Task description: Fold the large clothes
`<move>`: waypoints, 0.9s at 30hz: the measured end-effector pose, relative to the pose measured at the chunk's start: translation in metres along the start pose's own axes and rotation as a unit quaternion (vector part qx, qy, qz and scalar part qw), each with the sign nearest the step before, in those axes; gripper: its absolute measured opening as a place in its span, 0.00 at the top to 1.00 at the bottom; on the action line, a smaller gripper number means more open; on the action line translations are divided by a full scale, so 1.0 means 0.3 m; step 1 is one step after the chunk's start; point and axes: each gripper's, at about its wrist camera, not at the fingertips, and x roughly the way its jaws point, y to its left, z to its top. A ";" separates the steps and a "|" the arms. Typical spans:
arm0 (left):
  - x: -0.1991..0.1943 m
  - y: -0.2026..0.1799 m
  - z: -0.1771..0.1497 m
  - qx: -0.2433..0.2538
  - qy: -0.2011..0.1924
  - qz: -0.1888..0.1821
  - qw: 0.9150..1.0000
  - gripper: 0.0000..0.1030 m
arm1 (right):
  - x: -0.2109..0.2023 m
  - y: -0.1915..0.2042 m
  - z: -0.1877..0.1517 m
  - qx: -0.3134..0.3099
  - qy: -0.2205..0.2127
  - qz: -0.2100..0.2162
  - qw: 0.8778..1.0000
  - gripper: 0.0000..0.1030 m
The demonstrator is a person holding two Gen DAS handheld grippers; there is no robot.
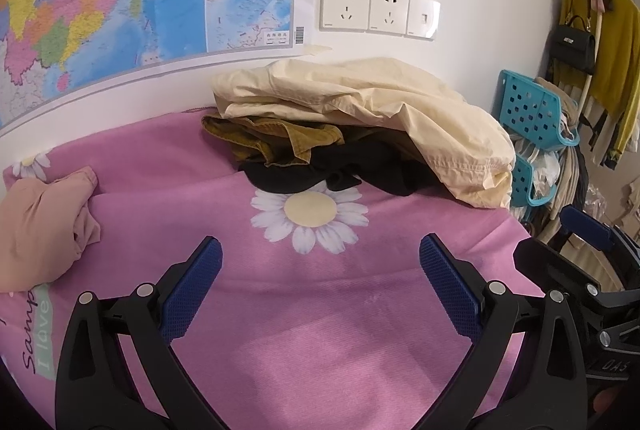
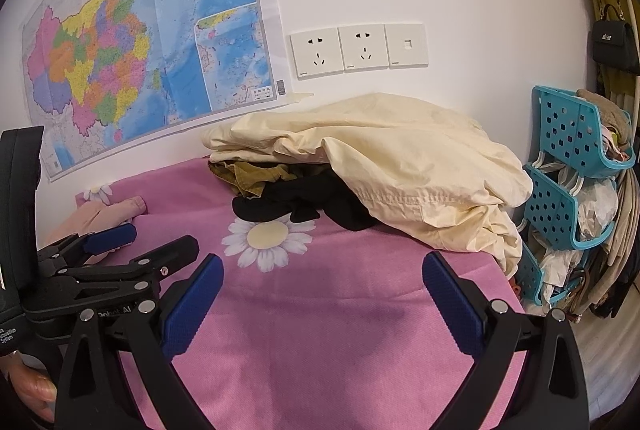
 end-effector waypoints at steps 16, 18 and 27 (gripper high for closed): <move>0.072 0.057 0.054 -0.015 0.009 0.003 1.000 0.05 | 0.064 0.009 0.067 -0.034 -0.001 0.006 0.999 0.06; 0.089 0.061 0.067 -0.013 0.007 0.005 1.000 0.05 | 0.086 0.013 0.092 -0.043 -0.005 0.008 0.999 0.06; 0.211 0.190 0.150 -0.049 0.020 0.041 0.998 0.05 | 0.364 0.059 0.274 -0.114 0.031 0.016 0.993 0.06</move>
